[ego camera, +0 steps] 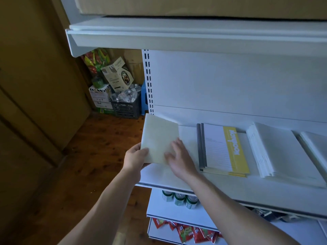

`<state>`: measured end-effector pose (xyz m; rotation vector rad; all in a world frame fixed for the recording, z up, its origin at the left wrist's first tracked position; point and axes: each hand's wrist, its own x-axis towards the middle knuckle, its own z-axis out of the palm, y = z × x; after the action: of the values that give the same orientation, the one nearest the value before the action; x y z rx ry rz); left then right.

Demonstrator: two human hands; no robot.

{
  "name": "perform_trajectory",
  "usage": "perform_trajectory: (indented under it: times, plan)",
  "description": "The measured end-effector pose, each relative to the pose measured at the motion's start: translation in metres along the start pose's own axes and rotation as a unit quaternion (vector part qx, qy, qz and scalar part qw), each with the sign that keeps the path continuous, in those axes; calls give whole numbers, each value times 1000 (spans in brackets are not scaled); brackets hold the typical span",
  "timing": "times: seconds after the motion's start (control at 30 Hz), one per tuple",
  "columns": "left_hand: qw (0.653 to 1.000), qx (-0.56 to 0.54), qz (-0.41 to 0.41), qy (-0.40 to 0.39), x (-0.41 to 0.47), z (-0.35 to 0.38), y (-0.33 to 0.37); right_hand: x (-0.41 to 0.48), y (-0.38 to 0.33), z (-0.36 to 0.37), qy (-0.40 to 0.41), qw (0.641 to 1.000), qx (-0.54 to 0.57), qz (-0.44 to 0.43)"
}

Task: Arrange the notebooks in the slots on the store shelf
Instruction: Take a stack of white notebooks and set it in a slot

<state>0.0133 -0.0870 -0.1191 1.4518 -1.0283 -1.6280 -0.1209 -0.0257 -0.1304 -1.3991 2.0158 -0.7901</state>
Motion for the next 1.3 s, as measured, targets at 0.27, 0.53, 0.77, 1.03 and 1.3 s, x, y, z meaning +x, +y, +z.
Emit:
perform_trajectory:
  times: [0.27,0.53,0.77,1.03,1.3]
  plan:
    - [987,-118,65,-93,-25,28,6,-10,-3,-59,107,952,273,85]
    - [978,-45,130,-160,-76,156,-9,-61,66,-164,216,946,229,78]
    - [953,7,188,-237,-154,321,-51,-125,193,-286,283,938,159,124]
    - [949,105,161,-250,-200,455,-108,-167,307,-373,267,944,96,166]
    - [943,247,151,-166,-183,497,-142,-151,356,-384,231,950,46,204]
